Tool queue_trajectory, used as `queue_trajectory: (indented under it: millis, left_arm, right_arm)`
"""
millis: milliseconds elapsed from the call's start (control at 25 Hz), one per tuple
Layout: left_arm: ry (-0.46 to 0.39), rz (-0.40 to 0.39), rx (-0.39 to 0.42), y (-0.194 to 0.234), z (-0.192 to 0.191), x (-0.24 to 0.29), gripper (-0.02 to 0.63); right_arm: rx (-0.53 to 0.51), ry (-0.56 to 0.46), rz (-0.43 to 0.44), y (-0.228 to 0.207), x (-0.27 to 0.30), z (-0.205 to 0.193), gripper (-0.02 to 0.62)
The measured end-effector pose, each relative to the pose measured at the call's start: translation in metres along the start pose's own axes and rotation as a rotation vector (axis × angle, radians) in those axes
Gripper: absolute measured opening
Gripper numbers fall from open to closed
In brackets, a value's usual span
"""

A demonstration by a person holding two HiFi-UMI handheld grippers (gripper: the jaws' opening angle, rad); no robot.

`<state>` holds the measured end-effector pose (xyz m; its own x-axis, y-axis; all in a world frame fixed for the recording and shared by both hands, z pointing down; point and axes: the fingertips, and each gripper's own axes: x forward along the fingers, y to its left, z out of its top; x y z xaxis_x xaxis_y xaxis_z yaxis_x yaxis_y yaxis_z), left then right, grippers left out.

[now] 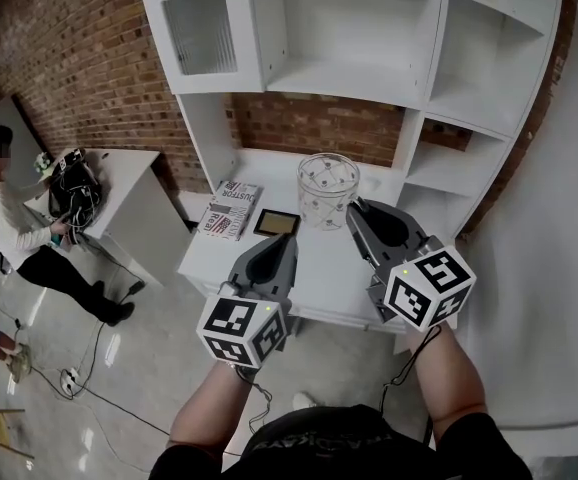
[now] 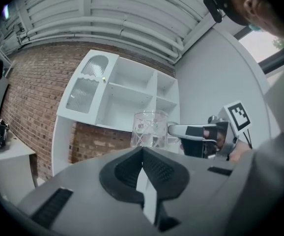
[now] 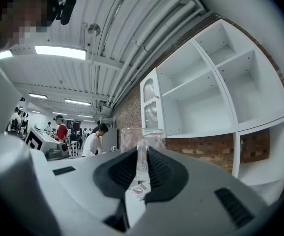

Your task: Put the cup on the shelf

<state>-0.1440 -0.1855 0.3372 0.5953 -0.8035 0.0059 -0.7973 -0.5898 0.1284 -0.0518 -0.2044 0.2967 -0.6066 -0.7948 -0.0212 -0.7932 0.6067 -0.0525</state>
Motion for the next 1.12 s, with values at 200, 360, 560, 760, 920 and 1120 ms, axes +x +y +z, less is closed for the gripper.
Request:
queue_trajectory:
  millis: [200,360,560,760,920,1120]
  left_arm:
    - [-0.009,-0.027,-0.004,0.006,0.007,0.002,0.006]
    - [-0.005,-0.042,-0.013,0.008,0.005,0.008,0.006]
    - [-0.005,-0.056,-0.006,0.01,0.008,0.018,0.006]
    - [-0.017,-0.06,0.003,0.013,0.018,0.033,0.006]
    - [-0.023,-0.064,0.01,0.017,0.022,0.05,0.005]
    - [-0.029,-0.065,0.009,0.023,0.026,0.081,0.006]
  right_arm:
    - [-0.002,0.005,-0.021,0.004,0.01,0.001,0.035]
    - [-0.01,0.004,-0.032,0.002,0.013,0.004,0.035]
    - [-0.002,0.0,-0.041,-0.007,0.022,0.007,0.035]
    - [-0.008,-0.003,-0.042,-0.019,0.033,0.014,0.035]
    - [-0.017,-0.01,-0.046,-0.034,0.043,0.02,0.035]
    - [-0.017,-0.017,-0.05,-0.062,0.059,0.028,0.035]
